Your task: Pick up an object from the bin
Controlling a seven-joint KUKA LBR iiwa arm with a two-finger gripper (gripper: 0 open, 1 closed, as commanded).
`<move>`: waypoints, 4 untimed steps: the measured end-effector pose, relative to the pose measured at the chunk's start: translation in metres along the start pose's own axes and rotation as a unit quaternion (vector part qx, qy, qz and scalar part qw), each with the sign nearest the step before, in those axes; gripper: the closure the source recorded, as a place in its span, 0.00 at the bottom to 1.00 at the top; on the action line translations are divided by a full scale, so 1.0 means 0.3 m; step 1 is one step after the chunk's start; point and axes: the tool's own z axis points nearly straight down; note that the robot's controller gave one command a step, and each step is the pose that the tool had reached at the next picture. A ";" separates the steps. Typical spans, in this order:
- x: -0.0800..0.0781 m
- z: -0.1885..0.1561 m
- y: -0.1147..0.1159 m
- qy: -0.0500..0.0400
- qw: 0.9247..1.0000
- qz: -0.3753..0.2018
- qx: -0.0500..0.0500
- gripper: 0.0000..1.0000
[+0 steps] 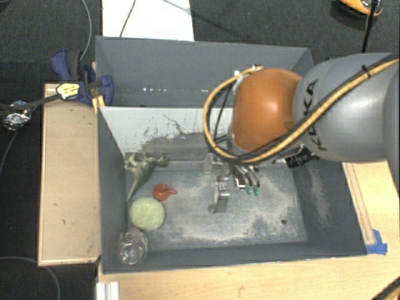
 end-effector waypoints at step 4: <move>0.028 0.273 0.430 -0.001 0.988 -0.157 -0.001 0.00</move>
Offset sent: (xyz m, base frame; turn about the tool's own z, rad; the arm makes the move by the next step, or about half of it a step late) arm 0.0122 0.0704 -0.0449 -0.3349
